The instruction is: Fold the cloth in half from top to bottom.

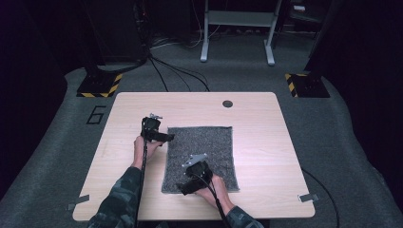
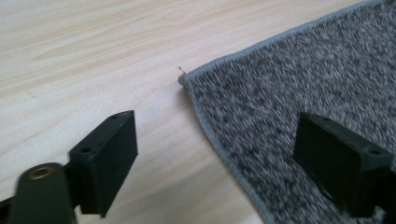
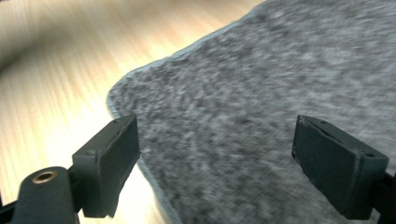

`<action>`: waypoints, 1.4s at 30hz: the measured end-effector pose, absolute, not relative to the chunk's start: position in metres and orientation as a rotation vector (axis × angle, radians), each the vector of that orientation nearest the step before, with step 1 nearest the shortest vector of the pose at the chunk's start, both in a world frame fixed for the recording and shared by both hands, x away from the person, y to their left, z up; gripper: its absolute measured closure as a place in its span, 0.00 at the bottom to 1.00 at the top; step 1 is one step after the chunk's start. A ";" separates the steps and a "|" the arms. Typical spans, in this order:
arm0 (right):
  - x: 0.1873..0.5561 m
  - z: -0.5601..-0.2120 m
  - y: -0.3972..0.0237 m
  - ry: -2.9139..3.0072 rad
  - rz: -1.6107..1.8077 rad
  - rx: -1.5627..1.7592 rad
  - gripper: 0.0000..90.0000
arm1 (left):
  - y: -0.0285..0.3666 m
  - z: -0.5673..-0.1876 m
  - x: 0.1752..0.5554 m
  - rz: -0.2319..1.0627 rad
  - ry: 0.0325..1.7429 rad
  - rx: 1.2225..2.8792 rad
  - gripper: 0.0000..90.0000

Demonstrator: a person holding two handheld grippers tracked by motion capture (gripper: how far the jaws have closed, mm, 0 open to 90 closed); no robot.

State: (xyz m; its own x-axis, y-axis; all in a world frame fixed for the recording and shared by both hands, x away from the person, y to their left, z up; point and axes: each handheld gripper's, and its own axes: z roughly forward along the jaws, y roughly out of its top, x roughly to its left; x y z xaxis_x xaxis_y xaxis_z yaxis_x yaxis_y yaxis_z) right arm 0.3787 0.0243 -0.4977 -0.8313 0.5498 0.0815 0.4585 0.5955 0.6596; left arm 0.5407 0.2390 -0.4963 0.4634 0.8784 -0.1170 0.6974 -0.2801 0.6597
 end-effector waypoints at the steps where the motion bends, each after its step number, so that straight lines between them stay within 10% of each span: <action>1: 0.378 -0.498 0.027 2.692 1.055 0.844 0.16 | 0.238 -0.497 0.543 0.361 1.303 2.065 0.17; 11: 0.363 -0.499 0.069 2.732 1.067 0.715 0.21 | 0.235 -0.504 0.557 0.364 1.312 2.092 0.28; 27: 0.354 -0.508 0.087 2.724 1.007 0.651 0.68 | 0.235 -0.507 0.574 0.343 1.356 2.054 0.54; 36: 0.352 -0.514 0.087 2.722 1.042 0.666 0.88 | 0.229 -0.508 0.572 0.356 1.316 2.092 0.95; 42: 0.351 -0.514 0.086 2.727 1.066 0.671 0.96 | 0.226 -0.507 0.571 0.353 1.301 2.116 0.99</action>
State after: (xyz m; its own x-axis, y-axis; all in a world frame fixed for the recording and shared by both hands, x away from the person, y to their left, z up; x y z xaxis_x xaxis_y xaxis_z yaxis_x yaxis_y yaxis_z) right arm 0.3514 0.0861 -0.5141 -0.8911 0.4527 0.0331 0.3551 0.6499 0.6720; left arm 0.5708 0.2256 -0.5067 0.4786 0.8732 -0.0923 0.7068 -0.3208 0.6305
